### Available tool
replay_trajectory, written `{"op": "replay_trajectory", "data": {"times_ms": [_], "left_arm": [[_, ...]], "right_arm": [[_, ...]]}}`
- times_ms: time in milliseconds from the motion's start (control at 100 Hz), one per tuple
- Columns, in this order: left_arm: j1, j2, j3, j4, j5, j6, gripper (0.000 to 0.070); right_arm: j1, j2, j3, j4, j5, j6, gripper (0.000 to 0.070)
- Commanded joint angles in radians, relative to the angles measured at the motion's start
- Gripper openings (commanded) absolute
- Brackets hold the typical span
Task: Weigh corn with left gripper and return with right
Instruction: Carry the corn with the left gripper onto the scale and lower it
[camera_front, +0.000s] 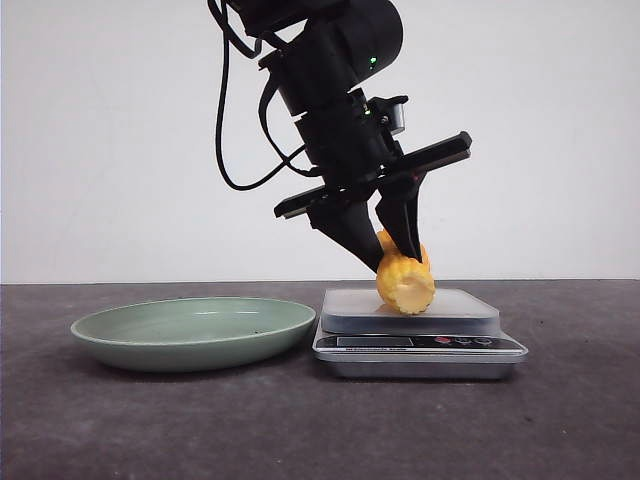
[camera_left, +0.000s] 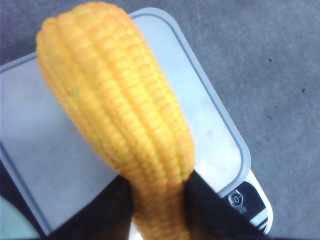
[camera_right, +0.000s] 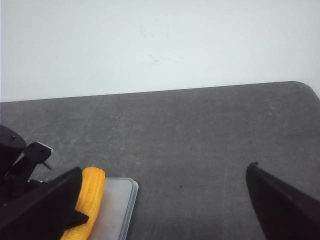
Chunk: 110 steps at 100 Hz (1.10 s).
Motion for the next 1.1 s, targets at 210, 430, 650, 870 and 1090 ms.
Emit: {"op": "replay_trajectory", "data": {"times_ms": [210,430,650,870,1090], "left_arm": [[-0.001,0.037,0.022,-0.002,-0.025,0.014,0.028],[0.002,0.037,0.022,0.001,-0.026,0.011,0.0282],[0.002,0.037,0.022,0.013,-0.029,0.003,0.0368],[0.002,0.037,0.023,0.023,-0.029,0.003,0.0405],[0.001,0.037,0.023,0.025,-0.029,0.003,0.0405]], "right_arm": [[0.003,0.004,0.018,0.006,0.0,-0.008,0.0667],[0.003,0.004,0.018,-0.004,0.0,-0.008,0.0667],[0.003,0.004,0.018,-0.015,0.0,-0.008,0.0667],[0.003,0.004,0.018,-0.022,0.0,-0.01,0.0667],[0.003,0.004,0.018,-0.023,0.001,-0.01,0.0667]]}}
